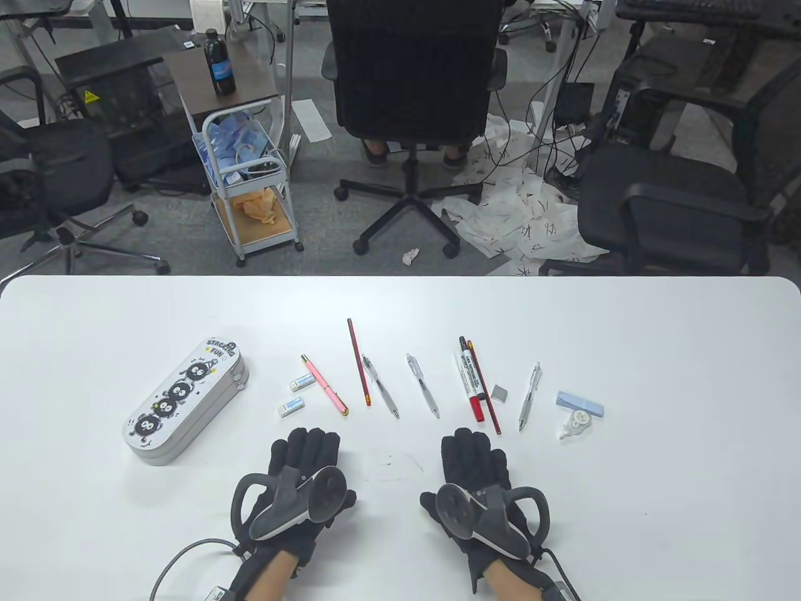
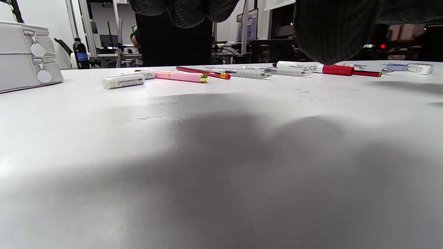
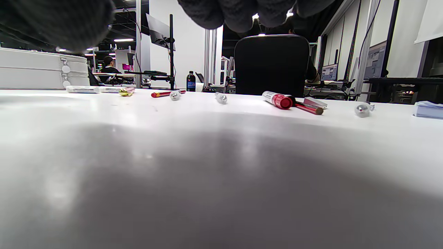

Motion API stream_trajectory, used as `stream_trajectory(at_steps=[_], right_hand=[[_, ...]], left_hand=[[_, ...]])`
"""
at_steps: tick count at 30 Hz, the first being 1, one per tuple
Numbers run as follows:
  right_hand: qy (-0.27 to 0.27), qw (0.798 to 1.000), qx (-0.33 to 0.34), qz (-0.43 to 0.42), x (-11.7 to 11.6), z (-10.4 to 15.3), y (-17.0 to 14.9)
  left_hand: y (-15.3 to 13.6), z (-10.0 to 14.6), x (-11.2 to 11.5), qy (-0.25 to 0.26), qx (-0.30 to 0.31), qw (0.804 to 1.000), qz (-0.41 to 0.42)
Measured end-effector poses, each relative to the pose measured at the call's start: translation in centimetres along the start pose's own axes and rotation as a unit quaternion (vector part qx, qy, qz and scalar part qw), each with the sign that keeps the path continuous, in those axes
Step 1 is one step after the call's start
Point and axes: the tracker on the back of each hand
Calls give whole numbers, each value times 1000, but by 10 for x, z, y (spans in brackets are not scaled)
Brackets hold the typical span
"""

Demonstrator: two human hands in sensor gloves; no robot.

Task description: Pack double-layer zippered pencil case

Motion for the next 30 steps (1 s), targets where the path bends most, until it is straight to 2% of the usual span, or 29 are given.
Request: stream_trajectory(at_steps=[6,12,16,18,20,22,24,26,28,30], right_hand=[[11,1000,1,-1,-1,-1,0],[12,1000,2,-7,0,-2,0],[12,1000,7,-9,3,-2,1],[12,1000,11,-7,5,-3,1],[9,1000,12,-6,6,-4,1],[9,1000,12,-4,6,-5,0],[11,1000,10,-9,5,-7,-1],[17,1000,9,-12,4,-8,-1],[22,1000,9,-12,2,-9,-2],[27,999,9,-16,2,-10,-3]], left_hand=[[0,-1,-2,0,0,1000,2],[-16,1,-24,30,-12,999,1],[-61,-7,-56,37,-72,997,-17],[-89,-14,-71,7,-107,994,-3],[-123,-22,-85,-7,-168,986,-3],[-148,-30,-91,-19,-205,978,-4],[-178,-35,-93,-38,-264,964,7],[-199,-38,-90,-53,-303,950,55],[-212,-39,-83,-60,-318,941,95],[-222,-42,-75,-68,-342,932,94]])
Point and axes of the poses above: the tracker on the back of each hand, its own y axis roughly to the thumb side, its own z axis roughly from the fingertips to the wrist, x = y × z, and after that the axes turned 14 degrees about z, right-handed
